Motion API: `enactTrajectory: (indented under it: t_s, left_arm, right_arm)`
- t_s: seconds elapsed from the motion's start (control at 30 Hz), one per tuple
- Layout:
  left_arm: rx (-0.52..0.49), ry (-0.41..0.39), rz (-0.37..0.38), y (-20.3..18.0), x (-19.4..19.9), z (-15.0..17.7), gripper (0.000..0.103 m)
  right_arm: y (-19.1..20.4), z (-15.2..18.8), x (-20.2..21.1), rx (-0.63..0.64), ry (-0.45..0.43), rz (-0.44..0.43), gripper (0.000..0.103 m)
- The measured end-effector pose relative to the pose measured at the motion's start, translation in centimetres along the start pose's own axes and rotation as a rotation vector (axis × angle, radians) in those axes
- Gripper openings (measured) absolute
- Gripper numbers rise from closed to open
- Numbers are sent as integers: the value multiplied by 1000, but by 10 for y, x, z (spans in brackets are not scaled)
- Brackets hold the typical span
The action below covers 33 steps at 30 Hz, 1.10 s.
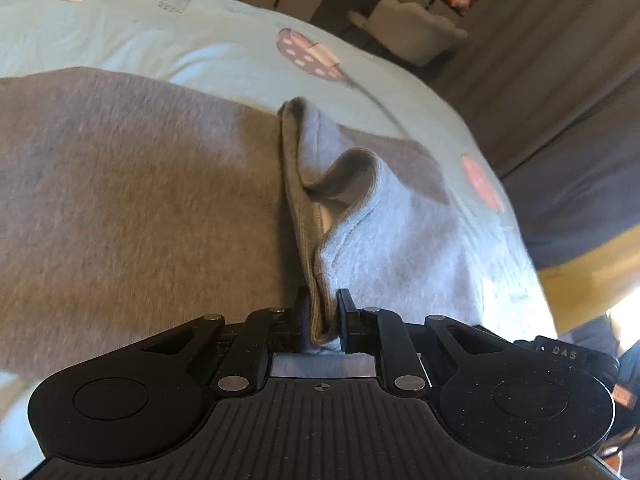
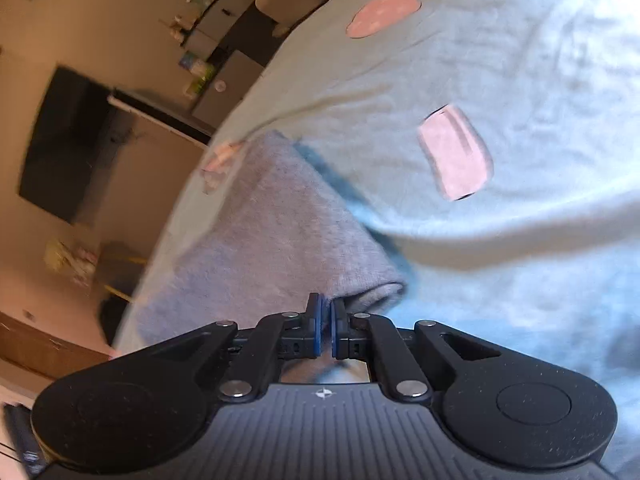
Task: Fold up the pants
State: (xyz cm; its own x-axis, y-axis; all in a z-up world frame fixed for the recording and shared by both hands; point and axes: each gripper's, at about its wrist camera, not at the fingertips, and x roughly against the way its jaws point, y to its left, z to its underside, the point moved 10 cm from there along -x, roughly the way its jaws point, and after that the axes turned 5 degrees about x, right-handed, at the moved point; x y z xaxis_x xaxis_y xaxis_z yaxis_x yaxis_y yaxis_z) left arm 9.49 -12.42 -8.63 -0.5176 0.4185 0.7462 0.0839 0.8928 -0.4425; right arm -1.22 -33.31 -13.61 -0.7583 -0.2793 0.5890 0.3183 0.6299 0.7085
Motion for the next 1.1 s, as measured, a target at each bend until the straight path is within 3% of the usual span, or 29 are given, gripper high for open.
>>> enactTrajectory:
  t_s: [0.03, 0.13, 0.33, 0.43, 0.63, 0.7, 0.77, 0.8, 0.9, 0.93, 0.97, 1.0, 1.03, 1.07, 1.1]
  left_arm:
    - [-29, 9, -34, 3, -3, 5, 16]
    - [-137, 24, -114, 11, -4, 13, 41]
    - [-111, -71, -125, 15, 11, -55, 41]
    - [-100, -105, -129, 10, 1, -93, 48]
    - [-85, -25, -115, -6, -59, -125, 53]
    - [-77, 12, -124, -4, -79, -126, 50]
    - [-65, 69, -134, -1, -100, -125, 31]
    - [-52, 75, -119, 0, -102, -123, 29]
    - [-9, 28, -52, -3, -96, -136, 21]
    - [9, -7, -47, 0, -92, -141, 15]
    - [13, -35, -57, 4, -87, -145, 15]
    - [8, -68, -84, 11, -86, -148, 14]
    - [3, -108, -158, 21, -85, -151, 4]
    - [-16, -148, -280, 36, -83, -154, 2]
    - [-24, -153, -319, 45, -82, -155, 2]
  right_arm:
    - [-4, 1, -1, 18, 8, 24, 4]
    - [-7, 5, -5, 33, 49, 40, 5]
    - [-1, 0, 4, 176, -7, 80, 9]
    - [6, -3, 9, 229, -35, 83, 10]
    - [4, -4, 2, 235, -26, 79, 15]
    - [3, -5, 2, 234, -20, 70, 16]
    - [1, -5, 0, 229, -15, 64, 17]
    - [0, -5, 0, 228, -13, 62, 17]
    - [0, -5, 0, 228, -10, 51, 17]
    - [1, -5, 1, 231, -11, 47, 17]
    - [3, -4, 0, 239, -12, 43, 17]
    - [3, -4, -1, 248, -12, 46, 17]
    - [2, -4, -3, 255, -10, 54, 17]
    - [1, -2, -4, 259, -3, 65, 18]
    - [0, 0, -5, 257, 2, 70, 19]
